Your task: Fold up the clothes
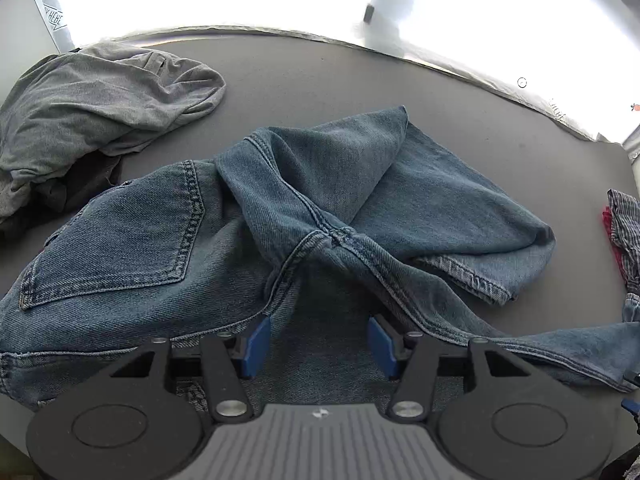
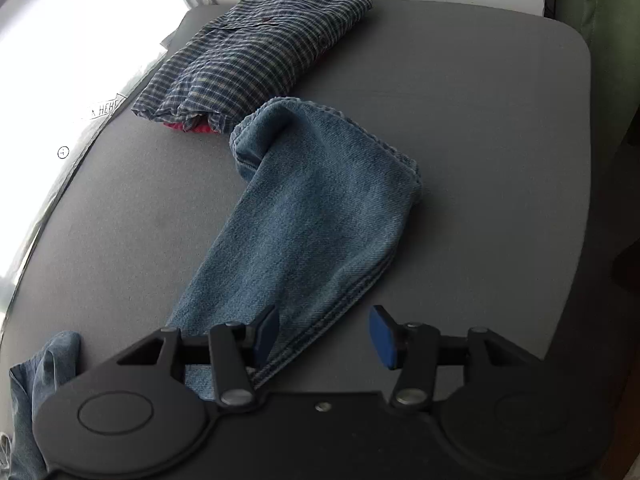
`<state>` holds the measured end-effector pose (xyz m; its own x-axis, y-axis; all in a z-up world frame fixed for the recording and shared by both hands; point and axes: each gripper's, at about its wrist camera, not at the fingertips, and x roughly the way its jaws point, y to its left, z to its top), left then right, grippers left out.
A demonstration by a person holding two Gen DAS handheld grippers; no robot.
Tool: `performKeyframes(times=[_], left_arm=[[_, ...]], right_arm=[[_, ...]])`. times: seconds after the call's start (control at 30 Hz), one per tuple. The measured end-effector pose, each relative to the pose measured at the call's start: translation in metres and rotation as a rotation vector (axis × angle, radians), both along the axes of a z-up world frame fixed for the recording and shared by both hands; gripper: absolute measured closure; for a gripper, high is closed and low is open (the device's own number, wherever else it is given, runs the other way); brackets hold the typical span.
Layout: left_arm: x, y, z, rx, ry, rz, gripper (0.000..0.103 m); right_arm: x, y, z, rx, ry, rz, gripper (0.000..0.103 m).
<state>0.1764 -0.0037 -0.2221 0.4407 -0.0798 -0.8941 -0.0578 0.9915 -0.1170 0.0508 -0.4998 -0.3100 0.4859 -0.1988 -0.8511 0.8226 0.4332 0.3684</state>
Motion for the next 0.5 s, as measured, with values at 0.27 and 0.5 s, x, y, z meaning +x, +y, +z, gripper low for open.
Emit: performKeyframes(times=[0.27, 0.5], left_arm=[[-0.015, -0.004, -0.007, -0.002, 0.036, 0.027, 0.048], [-0.017, 0.004, -0.001, 0.011, 0.013, 0.011, 0.048]], right_arm=[[0.01, -0.003, -0.003, 0.007, -0.068, 0.028, 0.093], [0.03, 0.005, 0.07, -0.169, -0.129, 0.089, 0.098]])
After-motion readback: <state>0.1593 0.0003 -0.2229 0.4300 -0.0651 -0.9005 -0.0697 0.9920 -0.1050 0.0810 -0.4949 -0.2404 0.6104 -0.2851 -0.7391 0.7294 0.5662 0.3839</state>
